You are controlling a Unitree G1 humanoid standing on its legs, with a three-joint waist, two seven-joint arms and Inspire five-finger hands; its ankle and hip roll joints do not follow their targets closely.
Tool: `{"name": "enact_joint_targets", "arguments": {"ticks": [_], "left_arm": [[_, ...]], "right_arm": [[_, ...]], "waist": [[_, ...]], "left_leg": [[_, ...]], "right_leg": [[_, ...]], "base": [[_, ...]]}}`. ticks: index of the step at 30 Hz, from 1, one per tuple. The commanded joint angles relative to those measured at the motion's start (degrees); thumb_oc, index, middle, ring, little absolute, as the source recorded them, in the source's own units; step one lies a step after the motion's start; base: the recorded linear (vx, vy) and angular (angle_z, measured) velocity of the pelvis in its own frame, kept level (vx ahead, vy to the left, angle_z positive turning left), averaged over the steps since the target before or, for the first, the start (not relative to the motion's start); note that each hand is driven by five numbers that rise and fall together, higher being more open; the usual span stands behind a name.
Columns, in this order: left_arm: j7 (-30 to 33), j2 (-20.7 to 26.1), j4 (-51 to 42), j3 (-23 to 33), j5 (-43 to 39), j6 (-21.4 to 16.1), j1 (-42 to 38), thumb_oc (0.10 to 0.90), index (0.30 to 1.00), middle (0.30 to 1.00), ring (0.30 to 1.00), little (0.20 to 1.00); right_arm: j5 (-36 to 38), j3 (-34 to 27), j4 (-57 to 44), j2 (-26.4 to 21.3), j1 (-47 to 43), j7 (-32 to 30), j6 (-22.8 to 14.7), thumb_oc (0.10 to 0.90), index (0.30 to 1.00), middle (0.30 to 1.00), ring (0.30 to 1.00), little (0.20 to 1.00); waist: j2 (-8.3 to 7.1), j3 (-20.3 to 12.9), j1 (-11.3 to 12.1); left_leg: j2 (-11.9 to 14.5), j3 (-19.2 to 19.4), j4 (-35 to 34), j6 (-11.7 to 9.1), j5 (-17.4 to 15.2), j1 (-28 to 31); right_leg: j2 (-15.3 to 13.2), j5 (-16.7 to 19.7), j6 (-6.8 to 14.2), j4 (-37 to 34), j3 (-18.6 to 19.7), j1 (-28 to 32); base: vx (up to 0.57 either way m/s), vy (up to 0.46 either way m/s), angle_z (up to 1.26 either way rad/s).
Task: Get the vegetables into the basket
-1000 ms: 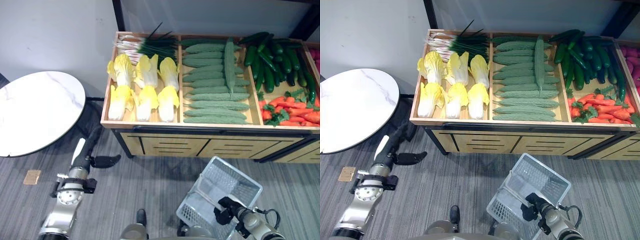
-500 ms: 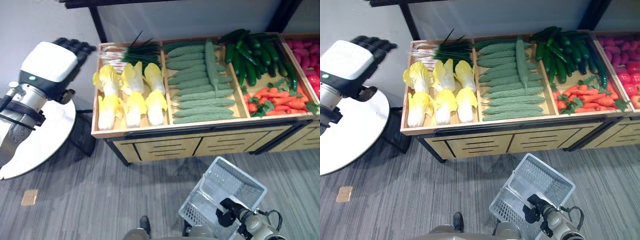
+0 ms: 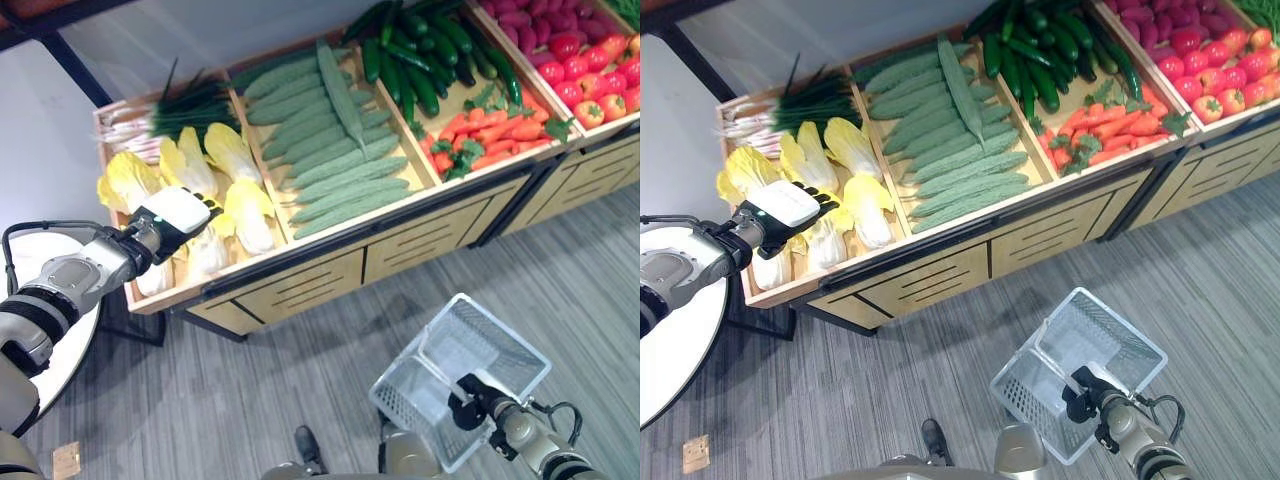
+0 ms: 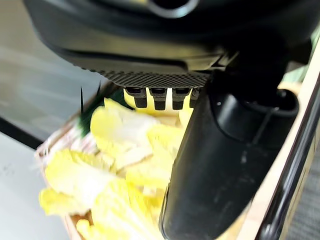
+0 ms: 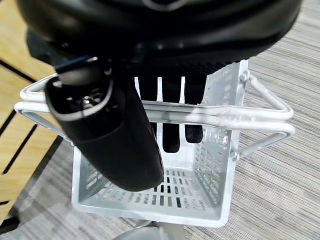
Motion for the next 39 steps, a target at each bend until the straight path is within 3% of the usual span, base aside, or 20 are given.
{"name": "enact_joint_targets", "arguments": {"ticks": [1,11,17,18,29,36,39], "left_arm": [[2.3,2.5,3.7,5.9,0.6,6.2,-8.2,0.9,1.0,1.0,1.0,1.0],[1.7,-2.8,11.8,4.9,1.0,8.0,-10.3,0.9,1.0,1.0,1.0,1.0],[3.1,-4.7,14.3,6.3,1.0,9.0,-9.4,0.9,1.0,1.0,1.0,1.0],[3.3,-4.8,14.2,6.7,0.8,9.1,-9.1,0.4,0.3,0.3,0.3,0.3],[3.0,-4.3,10.7,6.6,1.2,8.4,-8.0,0.4,0.3,0.3,0.3,0.3],[3.3,-1.5,4.3,8.4,0.8,7.9,-6.3,0.4,0.3,0.3,0.3,0.3],[4.6,2.1,-3.5,11.4,-0.4,7.5,-4.9,0.4,0.3,0.3,0.3,0.3]], "right_arm": [[0.9,3.2,-1.0,0.1,-0.4,-0.2,-1.5,0.4,0.3,0.3,0.3,0.3],[1.9,4.8,0.5,0.4,-3.0,-0.7,-1.2,0.4,0.3,0.3,0.3,0.3],[3.0,6.3,-0.4,1.1,-4.6,-1.0,-1.6,0.4,0.3,0.3,0.3,0.3],[3.2,6.5,-0.6,1.2,-4.4,-0.9,-1.7,0.4,0.3,0.3,0.3,0.3],[3.2,7.9,-0.6,1.9,-4.7,-0.5,-2.0,0.4,0.3,0.3,0.3,0.3],[2.7,7.5,0.4,2.5,-3.8,-0.2,-1.6,0.4,0.3,0.3,0.3,0.3],[2.6,6.3,0.9,2.9,-2.6,0.1,-1.3,0.4,0.3,0.3,0.3,0.3]], "waist": [[-3.19,0.6,0.5],[-3.76,3.4,-0.1],[-4.91,4.7,-0.1],[-5.1,4.7,-0.1],[-6.07,4.8,0.7],[-5.95,4.0,1.6],[-5.72,3.1,2.6]], "left_leg": [[1.6,-3.0,0.0,-2.9,0.4,-2.3],[1.5,-2.8,0.0,-3.1,1.6,-6.0],[1.7,-2.6,0.0,-3.0,1.5,-7.0],[1.7,-2.5,0.0,-3.0,1.4,-6.9],[1.4,-3.2,0.0,-2.6,0.8,-6.0],[0.9,-3.7,0.0,-2.3,0.7,-5.2],[0.8,-4.5,0.0,-2.2,0.1,-4.0]], "right_leg": [[-6.8,0.9,10.0,0.5,0.5,-1.4],[-6.7,2.0,9.8,0.7,1.5,-5.3],[-6.0,2.2,9.8,0.8,2.8,-7.1],[-6.0,2.2,9.7,0.8,2.9,-7.2],[-5.8,2.0,9.6,0.9,3.6,-6.5],[-6.0,1.9,9.5,0.8,3.4,-5.5],[-6.2,1.1,9.6,0.8,2.8,-3.7]], "base": [[-0.04,0.0,-0.1],[-0.02,0.007,-0.03],[0.01,0.002,-0.07],[0.02,0.001,-0.09],[0.0,0.0,-0.05],[0.0,0.0,0.0],[0.0,-0.005,0.03]]}}
